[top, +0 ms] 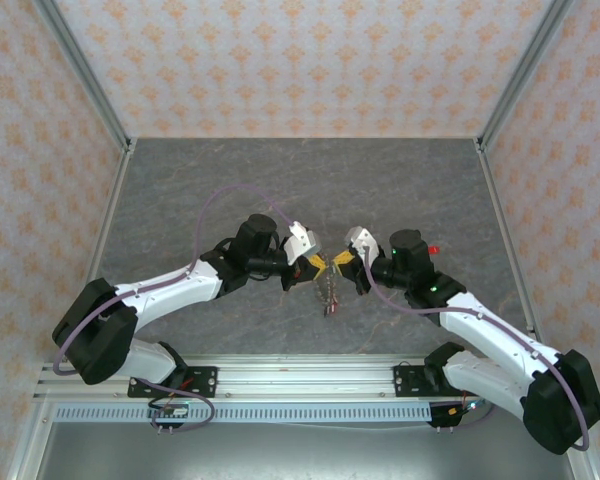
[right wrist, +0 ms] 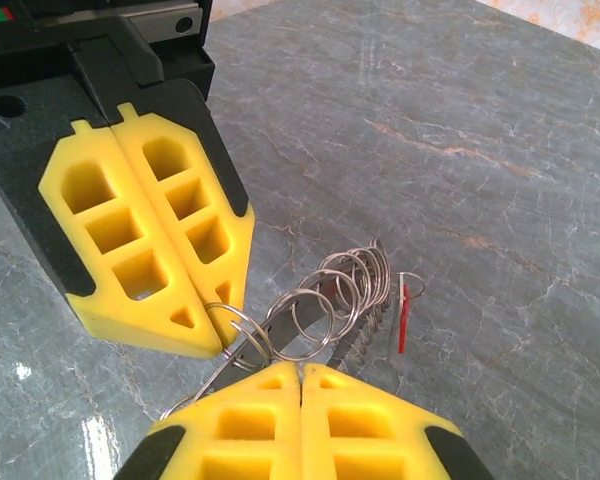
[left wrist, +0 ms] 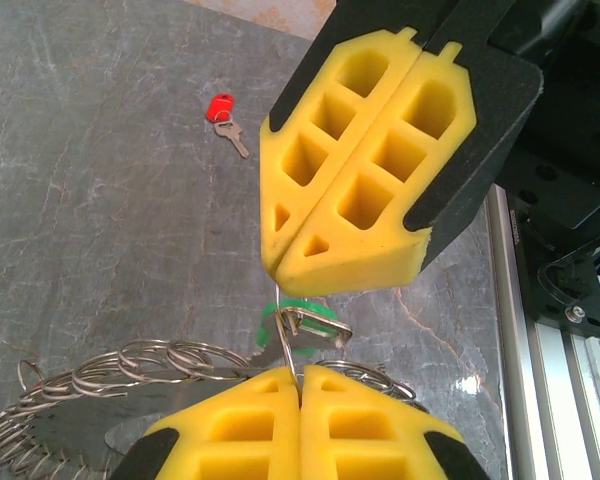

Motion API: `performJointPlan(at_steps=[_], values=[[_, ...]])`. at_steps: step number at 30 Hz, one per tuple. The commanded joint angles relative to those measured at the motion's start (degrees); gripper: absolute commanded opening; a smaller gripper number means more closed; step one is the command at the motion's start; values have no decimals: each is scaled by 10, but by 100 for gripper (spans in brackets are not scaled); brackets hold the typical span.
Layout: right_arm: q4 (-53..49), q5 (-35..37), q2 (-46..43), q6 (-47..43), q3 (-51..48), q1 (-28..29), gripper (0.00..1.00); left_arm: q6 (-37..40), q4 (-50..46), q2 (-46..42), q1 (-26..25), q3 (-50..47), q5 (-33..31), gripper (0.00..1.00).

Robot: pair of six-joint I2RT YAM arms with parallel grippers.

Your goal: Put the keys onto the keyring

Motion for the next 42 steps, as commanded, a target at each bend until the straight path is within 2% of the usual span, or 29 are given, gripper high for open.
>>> performJointPlan(at_steps=[1, 3, 6, 9, 13, 20, 23, 29, 42], values=[[-24, 29, -11, 5, 13, -2, 3, 18, 15, -3, -5, 23, 15, 0], [-24, 21, -16, 9, 12, -1, 8, 17, 15, -2, -5, 24, 14, 0], [-34, 28, -27, 2, 12, -1, 21, 17, 16, 1, -5, 25, 15, 0], [-65, 33, -44, -24, 18, -2, 25, 19, 13, 0, -5, 26, 14, 0], [-100, 14, -64, -49, 32, -2, 25, 22, 8, -5, -6, 28, 18, 0], [-79, -93, -52, -67, 50, -1, 24, 60, -20, -25, -11, 30, 58, 0], [-103, -131, -44, -104, 66, -2, 23, 79, -39, -29, -11, 32, 63, 0], [-176, -119, -23, -175, 91, -2, 23, 86, -42, -31, -11, 31, 66, 0], [-128, -124, 36, -170, 86, -3, 24, 86, -35, -26, -11, 28, 63, 0]])
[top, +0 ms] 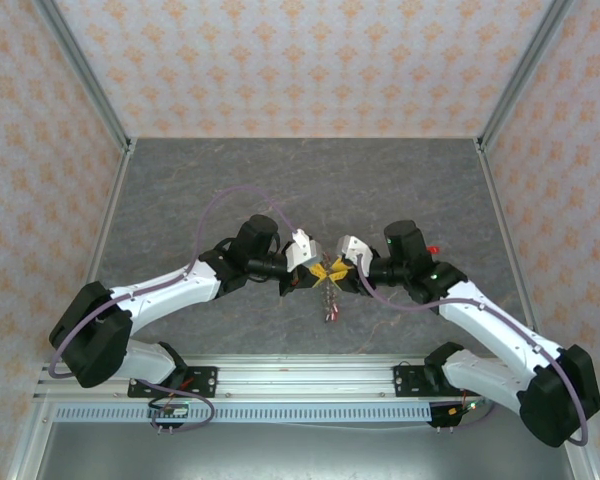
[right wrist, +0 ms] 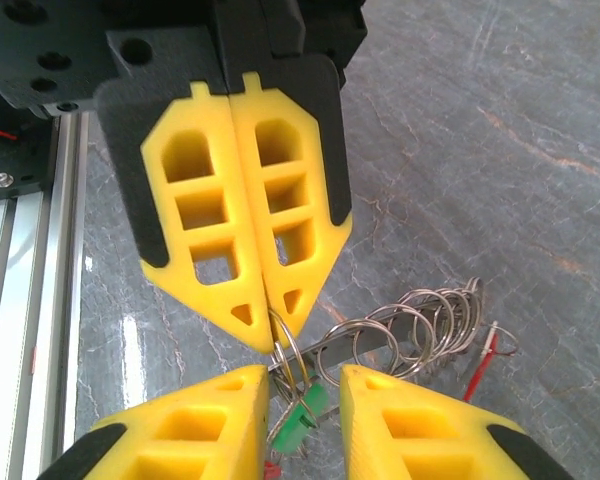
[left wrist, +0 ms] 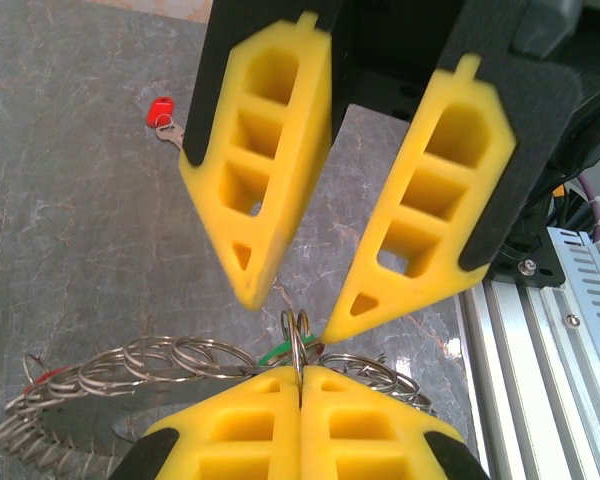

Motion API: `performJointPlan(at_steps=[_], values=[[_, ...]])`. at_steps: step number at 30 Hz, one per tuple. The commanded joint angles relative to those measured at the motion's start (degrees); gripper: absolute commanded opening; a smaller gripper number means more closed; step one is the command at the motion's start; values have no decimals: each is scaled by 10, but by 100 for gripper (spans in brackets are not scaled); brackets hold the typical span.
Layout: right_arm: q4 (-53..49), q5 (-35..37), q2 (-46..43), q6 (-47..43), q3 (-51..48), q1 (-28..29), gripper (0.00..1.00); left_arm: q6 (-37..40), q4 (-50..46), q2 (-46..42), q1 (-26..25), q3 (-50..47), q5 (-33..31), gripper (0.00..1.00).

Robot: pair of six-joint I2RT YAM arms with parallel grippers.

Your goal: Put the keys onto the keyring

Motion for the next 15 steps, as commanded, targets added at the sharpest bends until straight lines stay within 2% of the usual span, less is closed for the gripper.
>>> performJointPlan(at_steps=[1, 3, 8, 10, 15], values=[[20, -21, 8, -13, 11, -3, 23, 11, 14, -13, -3, 19, 16, 0], [25, -25, 12, -12, 10, -4, 21, 11, 15, -12, -3, 19, 14, 0], [19, -31, 8, -7, 17, -7, 6, 10, 16, -10, -3, 16, -17, 0], [-3, -28, 7, -13, 26, -6, 1, 11, 12, -8, -3, 14, -35, 5], [-88, -1, 14, -46, 64, 0, 0, 16, -6, -8, -5, 25, -60, 18]])
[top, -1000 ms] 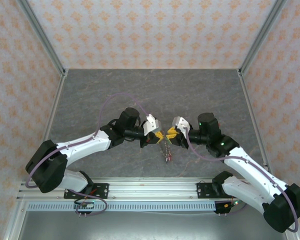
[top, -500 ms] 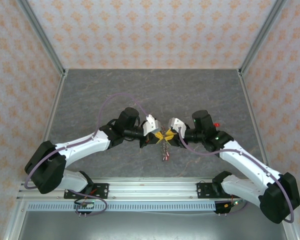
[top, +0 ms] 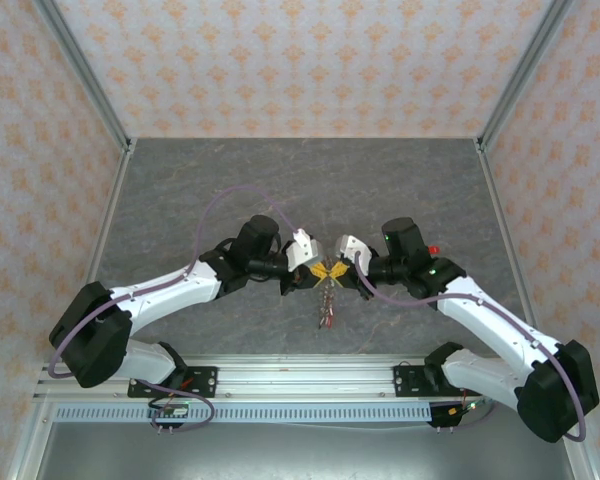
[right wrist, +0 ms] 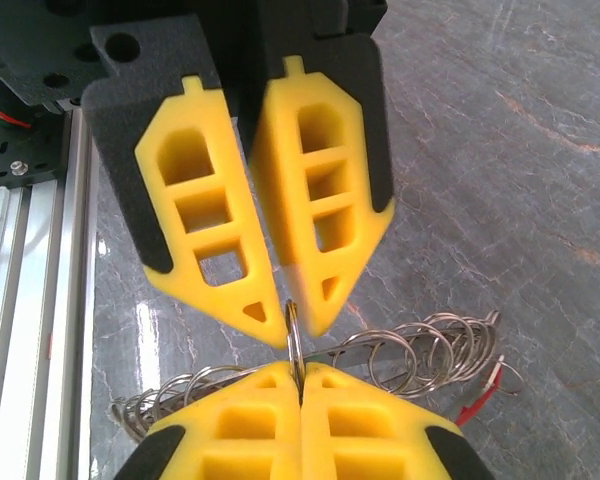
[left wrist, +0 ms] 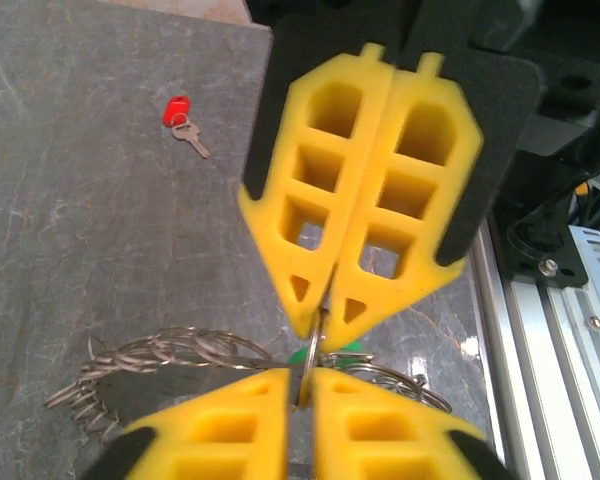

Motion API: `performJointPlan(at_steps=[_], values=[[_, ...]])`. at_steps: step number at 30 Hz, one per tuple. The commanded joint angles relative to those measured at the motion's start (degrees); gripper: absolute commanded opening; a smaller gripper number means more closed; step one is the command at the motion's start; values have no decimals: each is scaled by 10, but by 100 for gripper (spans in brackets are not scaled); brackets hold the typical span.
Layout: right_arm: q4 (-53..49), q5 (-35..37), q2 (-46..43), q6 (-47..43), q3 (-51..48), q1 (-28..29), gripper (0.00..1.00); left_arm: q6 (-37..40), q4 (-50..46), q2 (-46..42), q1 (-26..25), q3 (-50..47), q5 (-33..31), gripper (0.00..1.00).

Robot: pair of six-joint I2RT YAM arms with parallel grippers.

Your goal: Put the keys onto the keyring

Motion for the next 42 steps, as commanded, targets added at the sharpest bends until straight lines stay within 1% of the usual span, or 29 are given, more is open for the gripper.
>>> performJointPlan(at_steps=[1, 5, 10, 12, 17, 22, 26, 28, 32, 35, 37, 40, 42], values=[[-46, 10, -1, -31, 37, 5, 0, 13, -7, -10, -2, 22, -33, 19], [-67, 28, -1, -33, 51, 8, 0, 16, -8, -20, -7, 26, -57, 21], [-79, 30, -1, -38, 62, 8, 0, 15, -7, -30, -21, 27, -67, 24], [-77, 31, -1, -39, 62, 8, 0, 16, -14, -28, -27, 32, -63, 34], [-68, 17, -3, -40, 61, 9, 0, 18, -21, -23, -37, 36, -63, 35], [-36, 5, -14, -27, 44, 9, 0, 25, -32, -18, -37, 43, -61, 31], [-16, -7, -22, -19, 34, 8, 0, 29, -40, -11, -37, 49, -52, 25], [-1, -10, -27, -13, 27, 9, 0, 30, -43, -8, -37, 55, -45, 21], [5, 2, -30, -10, 20, 8, 0, 37, -59, -1, -37, 70, -42, 0], [4, 22, -38, -7, 9, 8, 5, 36, -56, 0, -36, 68, -51, 0], [16, 28, -46, 1, -5, 8, 7, 10, -8, -7, -32, 44, -46, 0], [59, 19, -57, 28, -39, 8, 11, -54, 101, -14, -18, 4, -28, 0], [90, 8, -61, 47, -59, 5, 13, -78, 133, -13, -13, -3, -12, 0]])
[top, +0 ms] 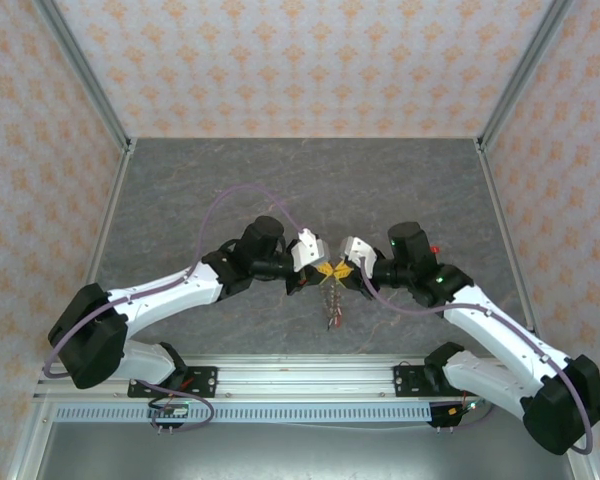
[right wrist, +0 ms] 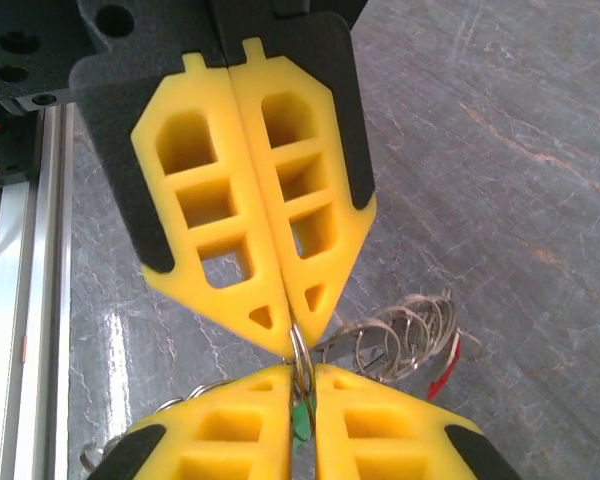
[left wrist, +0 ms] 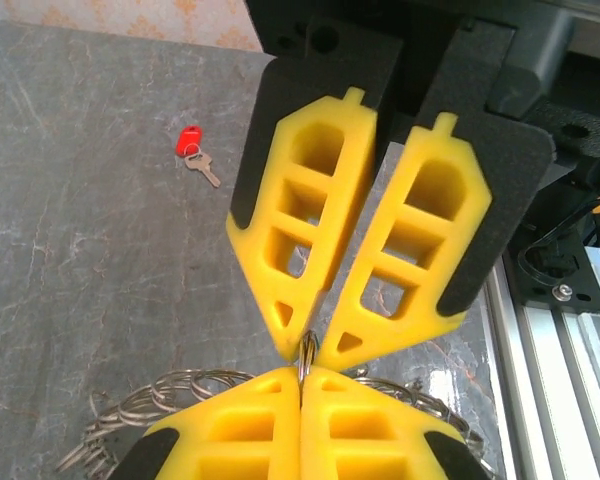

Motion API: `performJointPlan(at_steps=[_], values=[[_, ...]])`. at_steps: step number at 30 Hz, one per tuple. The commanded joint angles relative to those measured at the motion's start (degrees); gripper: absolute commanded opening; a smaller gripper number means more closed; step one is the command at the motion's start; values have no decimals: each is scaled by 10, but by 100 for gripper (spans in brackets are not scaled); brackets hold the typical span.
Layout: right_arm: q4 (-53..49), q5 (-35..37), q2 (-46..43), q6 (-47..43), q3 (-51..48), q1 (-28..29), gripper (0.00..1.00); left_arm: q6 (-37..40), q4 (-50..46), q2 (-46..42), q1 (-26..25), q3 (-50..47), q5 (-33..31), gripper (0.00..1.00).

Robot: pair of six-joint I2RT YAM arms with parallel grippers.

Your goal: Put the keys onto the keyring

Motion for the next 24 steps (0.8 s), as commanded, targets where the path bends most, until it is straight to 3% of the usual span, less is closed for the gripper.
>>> performJointPlan(at_steps=[1, 10, 17, 24], values=[[75, -29, -13, 42, -30, -3, 13, -59, 112, -7, 13, -9, 25, 0], [181, -86, -11, 102, -60, -38, 12, -63, 101, -8, 14, -2, 66, 0], [187, -101, -10, 112, -62, -46, 8, -65, 102, -8, 14, -2, 67, 0], [211, -101, -5, 125, -65, -47, 15, -63, 98, -8, 13, 0, 70, 0]])
